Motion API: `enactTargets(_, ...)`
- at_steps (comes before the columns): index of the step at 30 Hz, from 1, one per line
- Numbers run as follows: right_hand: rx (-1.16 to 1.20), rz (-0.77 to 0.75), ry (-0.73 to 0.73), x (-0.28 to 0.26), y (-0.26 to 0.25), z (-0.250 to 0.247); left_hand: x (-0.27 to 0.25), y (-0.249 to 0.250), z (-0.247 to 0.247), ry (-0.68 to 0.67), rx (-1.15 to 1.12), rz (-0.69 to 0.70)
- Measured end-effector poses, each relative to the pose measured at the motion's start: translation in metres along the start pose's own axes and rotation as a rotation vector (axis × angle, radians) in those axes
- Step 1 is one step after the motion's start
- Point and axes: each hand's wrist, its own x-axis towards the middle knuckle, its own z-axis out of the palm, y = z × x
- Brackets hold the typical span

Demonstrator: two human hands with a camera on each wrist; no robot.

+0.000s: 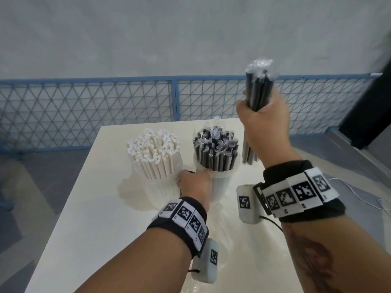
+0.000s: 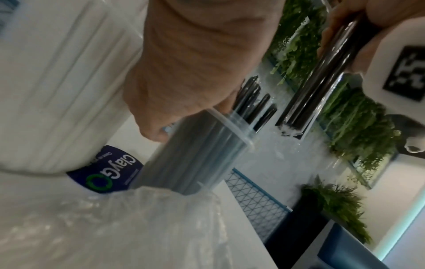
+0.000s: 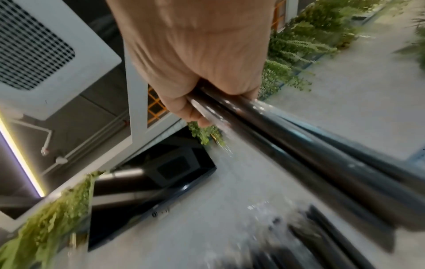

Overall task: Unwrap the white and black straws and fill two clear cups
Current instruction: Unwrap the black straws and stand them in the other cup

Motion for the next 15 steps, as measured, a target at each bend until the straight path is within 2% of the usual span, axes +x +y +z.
enactTargets(4, -0.028, 0.010, -0.035, 0.003, 0.020, 0.017, 0.002, -0.001, 0.003, -0.155, -0.041, -0.012)
enactTargets(7, 0.036, 0.030, -0.009, 0.007, 0.025, 0.022, 0.005, -0.001, 0.011, -0.252, -0.059, 0.077)
enactTargets(11, 0.220, 0.112, 0.062, 0.017, 0.026, 0.022, 0.009, 0.002, 0.018, -0.225, -0.088, 0.168)
enactTargets(15, 0.326, 0.130, 0.066, 0.022, 0.033, 0.027, 0.004, 0.006, 0.020, -0.191, -0.081, 0.138)
